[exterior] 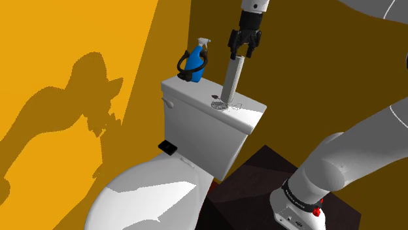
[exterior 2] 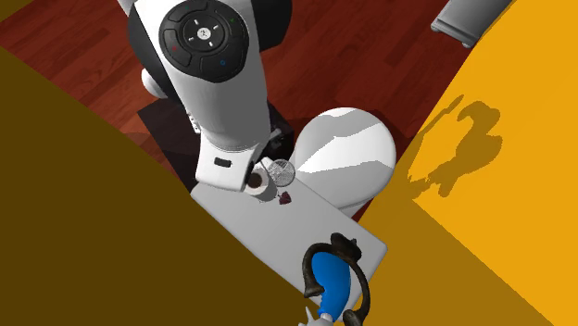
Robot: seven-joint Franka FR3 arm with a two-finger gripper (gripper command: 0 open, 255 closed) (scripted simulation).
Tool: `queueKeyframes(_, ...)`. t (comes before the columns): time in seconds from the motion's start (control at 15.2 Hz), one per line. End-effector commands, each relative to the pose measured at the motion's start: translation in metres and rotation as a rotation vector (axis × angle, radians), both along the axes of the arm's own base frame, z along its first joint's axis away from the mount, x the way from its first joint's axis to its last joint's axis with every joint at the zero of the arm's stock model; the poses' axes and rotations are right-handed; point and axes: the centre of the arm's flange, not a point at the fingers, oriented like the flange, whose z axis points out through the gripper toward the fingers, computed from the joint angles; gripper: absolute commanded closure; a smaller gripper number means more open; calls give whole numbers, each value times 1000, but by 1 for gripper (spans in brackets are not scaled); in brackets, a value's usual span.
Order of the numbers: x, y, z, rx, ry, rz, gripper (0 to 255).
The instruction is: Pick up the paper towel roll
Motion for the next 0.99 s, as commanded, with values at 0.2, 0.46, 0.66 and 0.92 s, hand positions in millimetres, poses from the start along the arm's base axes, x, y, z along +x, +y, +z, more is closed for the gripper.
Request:
queueKeyframes(0.2,2,-1,-25,1,1,-4,0)
queueKeyframes(0.46,2,-1,-28,1,1,-4,255)
queueKeyframes(0.66,2,-1,-28,1,1,-4,255)
queueKeyframes(0.92,2,-1,-28,1,1,-4,255)
